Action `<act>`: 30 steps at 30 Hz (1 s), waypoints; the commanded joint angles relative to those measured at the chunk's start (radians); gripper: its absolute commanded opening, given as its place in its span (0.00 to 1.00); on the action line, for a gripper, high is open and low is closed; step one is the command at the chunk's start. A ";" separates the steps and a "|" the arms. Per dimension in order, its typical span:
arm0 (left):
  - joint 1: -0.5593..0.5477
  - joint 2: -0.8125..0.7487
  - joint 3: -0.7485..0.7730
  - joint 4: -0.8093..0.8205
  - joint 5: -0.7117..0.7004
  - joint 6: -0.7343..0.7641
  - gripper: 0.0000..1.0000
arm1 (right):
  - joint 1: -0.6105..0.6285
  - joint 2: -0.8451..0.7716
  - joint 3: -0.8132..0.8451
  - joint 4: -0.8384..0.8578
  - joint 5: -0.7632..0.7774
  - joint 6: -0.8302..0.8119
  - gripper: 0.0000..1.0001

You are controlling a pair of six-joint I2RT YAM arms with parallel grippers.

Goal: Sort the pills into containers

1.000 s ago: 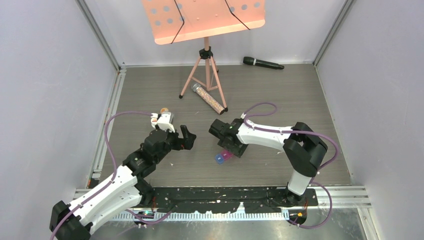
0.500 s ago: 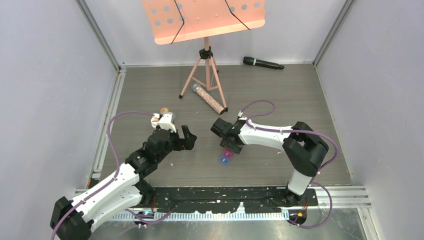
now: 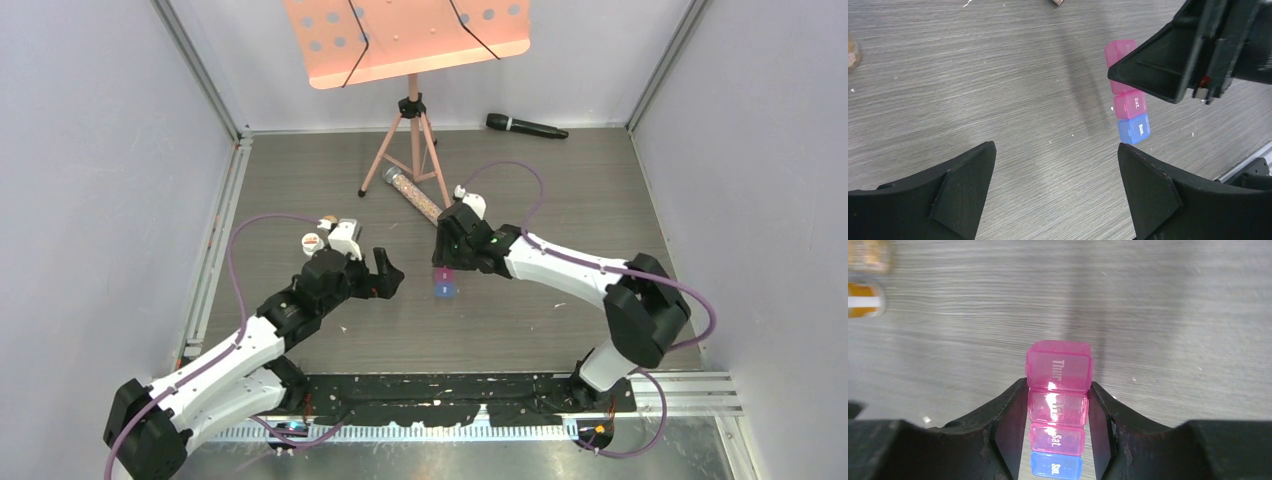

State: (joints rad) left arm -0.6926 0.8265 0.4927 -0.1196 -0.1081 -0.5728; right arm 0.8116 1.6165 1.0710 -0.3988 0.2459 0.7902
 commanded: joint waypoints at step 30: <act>0.013 0.264 0.077 0.380 0.301 -0.260 0.56 | -0.025 -0.183 -0.015 0.296 -0.345 -0.031 0.47</act>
State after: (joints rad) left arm -0.6910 1.1210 0.5781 0.2131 0.2050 -0.7883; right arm 0.7834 1.4666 1.0546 -0.1852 -0.0612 0.7254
